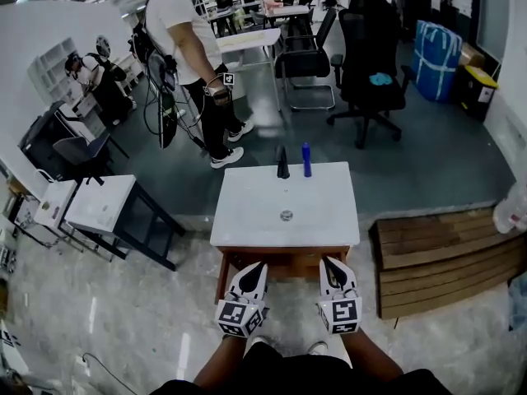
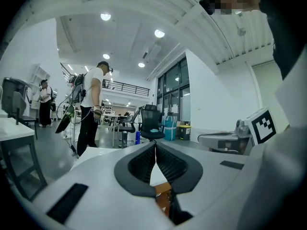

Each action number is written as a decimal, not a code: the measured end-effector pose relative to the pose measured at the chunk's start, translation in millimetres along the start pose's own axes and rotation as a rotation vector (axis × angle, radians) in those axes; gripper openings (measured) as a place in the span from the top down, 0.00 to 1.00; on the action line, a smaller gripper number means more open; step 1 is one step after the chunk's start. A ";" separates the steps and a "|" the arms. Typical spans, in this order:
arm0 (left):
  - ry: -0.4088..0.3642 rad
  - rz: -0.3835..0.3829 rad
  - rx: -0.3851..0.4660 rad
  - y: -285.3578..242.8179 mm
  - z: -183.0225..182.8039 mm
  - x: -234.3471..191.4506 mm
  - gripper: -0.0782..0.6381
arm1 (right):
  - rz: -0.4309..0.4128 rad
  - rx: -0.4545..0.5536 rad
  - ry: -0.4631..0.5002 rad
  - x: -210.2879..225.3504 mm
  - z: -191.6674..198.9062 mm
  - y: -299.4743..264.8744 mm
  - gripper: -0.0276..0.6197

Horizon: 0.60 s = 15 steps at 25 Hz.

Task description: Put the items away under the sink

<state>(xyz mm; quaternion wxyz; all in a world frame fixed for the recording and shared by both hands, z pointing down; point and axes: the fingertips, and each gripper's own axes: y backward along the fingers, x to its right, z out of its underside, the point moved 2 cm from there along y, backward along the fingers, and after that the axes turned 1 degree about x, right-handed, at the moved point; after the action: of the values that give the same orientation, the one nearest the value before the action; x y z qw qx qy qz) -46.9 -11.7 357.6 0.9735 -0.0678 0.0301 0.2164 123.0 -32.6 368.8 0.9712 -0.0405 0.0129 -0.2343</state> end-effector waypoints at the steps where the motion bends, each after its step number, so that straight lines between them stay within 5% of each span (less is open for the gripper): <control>1: 0.002 -0.003 -0.002 -0.5 1.7 0.5 0.86 | -0.004 -0.002 -0.001 1.4 1.6 -1.0 0.93; 15: -0.012 -0.021 -0.008 -78.5 -6.6 -77.3 0.86 | -0.009 0.008 0.008 16.8 -22.3 -109.5 0.93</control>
<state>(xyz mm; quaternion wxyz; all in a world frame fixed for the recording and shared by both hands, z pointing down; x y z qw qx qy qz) -83.5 -115.4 367.2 0.9756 -0.0707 0.0225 0.2067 87.3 -139.0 355.8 0.9702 -0.0357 0.0157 -0.2391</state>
